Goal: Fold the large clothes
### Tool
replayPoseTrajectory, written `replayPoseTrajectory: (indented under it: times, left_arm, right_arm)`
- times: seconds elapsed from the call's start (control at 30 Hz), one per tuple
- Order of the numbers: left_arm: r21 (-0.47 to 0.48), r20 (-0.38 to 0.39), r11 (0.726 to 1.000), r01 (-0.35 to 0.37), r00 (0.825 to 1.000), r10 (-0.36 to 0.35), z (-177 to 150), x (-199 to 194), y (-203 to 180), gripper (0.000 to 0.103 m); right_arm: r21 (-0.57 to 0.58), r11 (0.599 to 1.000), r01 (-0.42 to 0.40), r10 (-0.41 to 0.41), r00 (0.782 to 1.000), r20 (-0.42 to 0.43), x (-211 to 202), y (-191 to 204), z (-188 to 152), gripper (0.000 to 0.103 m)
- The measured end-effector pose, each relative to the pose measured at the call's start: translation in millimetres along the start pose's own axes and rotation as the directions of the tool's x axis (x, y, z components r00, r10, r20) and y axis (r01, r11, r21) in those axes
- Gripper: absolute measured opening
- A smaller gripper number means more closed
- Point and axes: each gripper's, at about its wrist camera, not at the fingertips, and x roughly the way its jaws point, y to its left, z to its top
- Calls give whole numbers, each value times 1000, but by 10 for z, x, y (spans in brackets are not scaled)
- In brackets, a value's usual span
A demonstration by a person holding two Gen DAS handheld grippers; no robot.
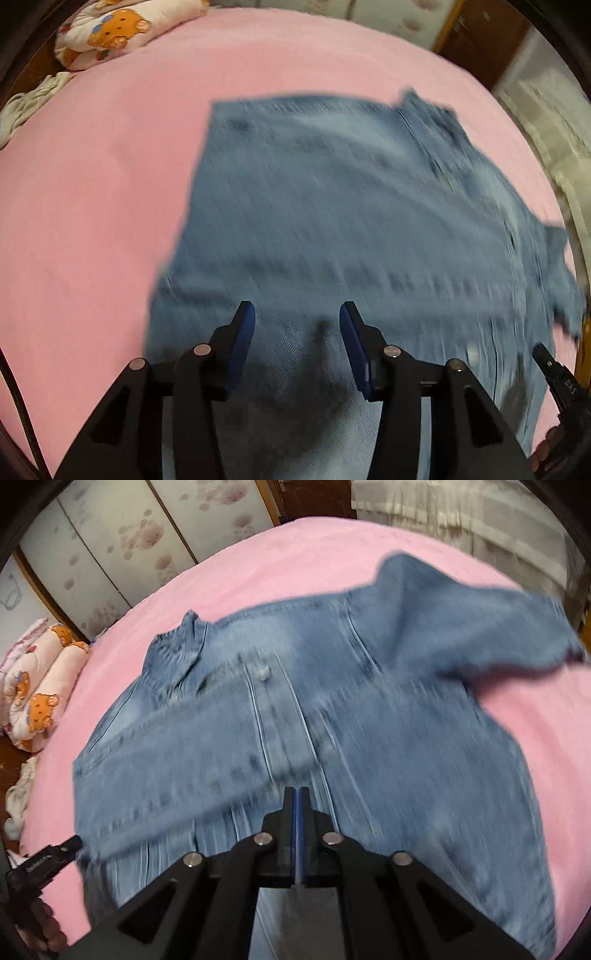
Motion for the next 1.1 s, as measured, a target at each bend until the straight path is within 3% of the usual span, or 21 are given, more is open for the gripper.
replayPoseTrajectory:
  times: [0.1,0.23,0.3,0.33,0.4,0.47,0.63,0.73,0.9,1.1]
  left_arm:
    - [55,-68,998,-33,997,36,-363,-75,-296,53]
    - [162,-151,986,-27,987,52,-851,-203,-902,57]
    - [218,-183,975,-43,979,84,-1052,-267,-1258,67]
    - [232,-191,971,-51,977,97,-1120,-300,-1397,68]
    - [250,-205,967,-42,974,95,-1274,-388,-1742,69]
    - [262,-223,965,-25,971,85,-1373,-442,-2042,73]
    - [291,-249,957,17,967,58,-1535,-512,-2788,79]
    - [328,-261,944,40,964,49,-1574,-495,-3216,79]
    - [407,-264,912,48,962,67,-1619,-540,-3756,79]
    - [454,-268,890,31,958,104,-1617,-458,-4073,80]
  right_arm:
    - [33,999,-19,20,999,-28,-106,-220,-273,3]
    - [64,997,-50,58,990,-130,-201,-516,-507,6]
    - [94,992,-83,99,979,-180,-289,-702,-566,17]
    - [103,989,-105,124,972,-201,-318,-761,-576,22]
    - [104,981,-165,186,952,-243,-416,-911,-565,41]
    - [85,974,-208,223,937,-268,-535,-1087,-506,48]
    - [62,967,-246,253,913,-319,-727,-1570,-276,53]
    - [76,972,-224,237,918,-318,-811,-1943,-116,54]
    - [216,952,-218,277,913,-299,-823,-2753,155,54]
    - [348,924,-157,241,947,-214,-762,-3618,520,54]
